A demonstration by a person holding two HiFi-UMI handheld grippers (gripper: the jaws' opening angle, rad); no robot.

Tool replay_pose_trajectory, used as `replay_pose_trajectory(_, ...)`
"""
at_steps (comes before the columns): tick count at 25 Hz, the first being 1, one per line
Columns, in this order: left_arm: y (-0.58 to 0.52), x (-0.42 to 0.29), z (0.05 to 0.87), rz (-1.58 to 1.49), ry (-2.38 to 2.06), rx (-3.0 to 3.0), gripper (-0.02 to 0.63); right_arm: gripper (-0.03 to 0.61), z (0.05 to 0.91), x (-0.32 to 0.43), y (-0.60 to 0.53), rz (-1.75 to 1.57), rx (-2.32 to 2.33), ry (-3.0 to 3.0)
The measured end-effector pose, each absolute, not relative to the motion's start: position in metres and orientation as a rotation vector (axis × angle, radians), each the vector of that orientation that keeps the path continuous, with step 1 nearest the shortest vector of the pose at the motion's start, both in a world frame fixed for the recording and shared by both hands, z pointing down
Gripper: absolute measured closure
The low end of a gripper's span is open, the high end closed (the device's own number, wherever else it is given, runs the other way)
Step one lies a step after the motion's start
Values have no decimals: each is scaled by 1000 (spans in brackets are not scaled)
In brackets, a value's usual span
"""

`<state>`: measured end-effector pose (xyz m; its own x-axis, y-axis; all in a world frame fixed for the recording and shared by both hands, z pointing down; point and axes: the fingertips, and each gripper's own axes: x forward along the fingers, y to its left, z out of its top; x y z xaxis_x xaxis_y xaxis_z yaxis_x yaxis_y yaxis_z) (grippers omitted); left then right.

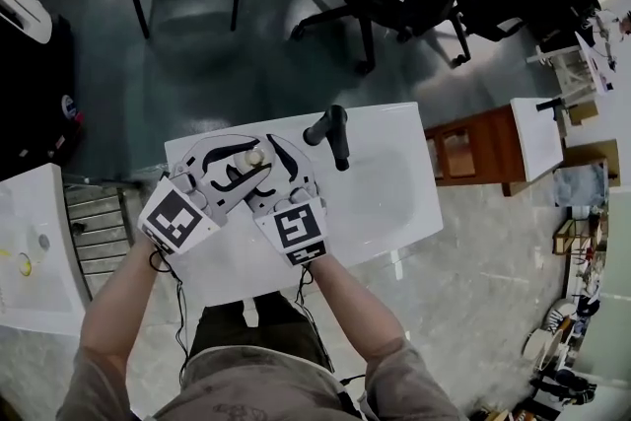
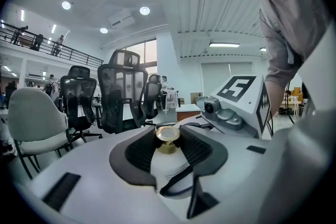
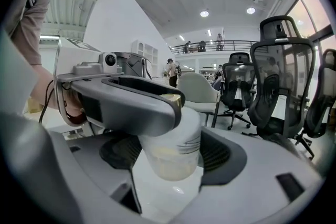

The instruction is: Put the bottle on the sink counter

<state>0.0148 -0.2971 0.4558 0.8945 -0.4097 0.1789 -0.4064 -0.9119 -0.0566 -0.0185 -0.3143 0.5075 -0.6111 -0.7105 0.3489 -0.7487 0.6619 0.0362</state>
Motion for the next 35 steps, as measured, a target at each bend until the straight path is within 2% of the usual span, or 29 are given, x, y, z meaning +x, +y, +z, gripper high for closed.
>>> replay_pose_trajectory(18,-325,17,543,-304,588,-3054,464,264,596,-16,-340,266,1170,-2467)
replay_pose_trajectory(35,-332,15,572,-344,584,-3076,463,264,626,-19,-346,324,1155,-2436)
